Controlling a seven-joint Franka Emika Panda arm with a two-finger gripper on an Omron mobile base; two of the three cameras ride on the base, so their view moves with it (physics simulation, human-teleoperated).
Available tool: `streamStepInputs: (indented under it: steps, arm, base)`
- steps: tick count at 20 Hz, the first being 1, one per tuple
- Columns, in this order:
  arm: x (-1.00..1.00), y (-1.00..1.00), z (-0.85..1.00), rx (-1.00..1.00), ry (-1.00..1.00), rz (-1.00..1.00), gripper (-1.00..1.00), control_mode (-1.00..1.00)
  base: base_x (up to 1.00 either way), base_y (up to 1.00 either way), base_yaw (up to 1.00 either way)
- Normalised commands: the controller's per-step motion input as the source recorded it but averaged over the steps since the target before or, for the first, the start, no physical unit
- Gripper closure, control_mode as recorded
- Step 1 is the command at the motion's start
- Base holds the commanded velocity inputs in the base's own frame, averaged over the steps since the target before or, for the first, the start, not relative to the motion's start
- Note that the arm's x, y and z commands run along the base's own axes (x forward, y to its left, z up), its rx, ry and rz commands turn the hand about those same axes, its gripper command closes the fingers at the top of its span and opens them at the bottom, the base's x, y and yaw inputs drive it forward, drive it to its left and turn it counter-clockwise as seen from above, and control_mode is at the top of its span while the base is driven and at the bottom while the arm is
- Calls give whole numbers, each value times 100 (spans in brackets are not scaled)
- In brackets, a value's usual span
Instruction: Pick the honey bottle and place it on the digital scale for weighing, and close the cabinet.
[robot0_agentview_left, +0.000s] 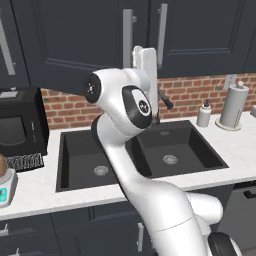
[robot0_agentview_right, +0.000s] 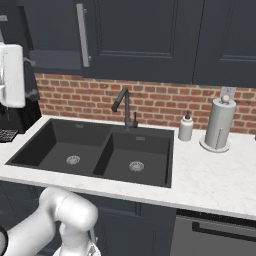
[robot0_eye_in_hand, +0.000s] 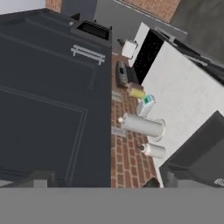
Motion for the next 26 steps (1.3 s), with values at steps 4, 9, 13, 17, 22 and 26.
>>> streamStepInputs:
  steps: [4, 9, 13, 17, 22, 26]
  arm:
    - [100, 74, -43, -24, 0, -10, -100, -100]
    - [100, 93, -43, -41, 4, -36, -100, -100]
    - [100, 72, -47, -37, 12, -48, -100, -100]
    - [100, 68, -48, -34, 18, -50, -100, -100]
    - [83, -15, -2, -1, 40, -14, -100, -100]
    - [71, -44, 0, 14, 53, 6, -100, -100]
  base:
    - [0, 0, 0]
    - [0, 0, 0]
    - [0, 0, 0]
    - [0, 0, 0]
    - [0, 0, 0]
    - [0, 0, 0]
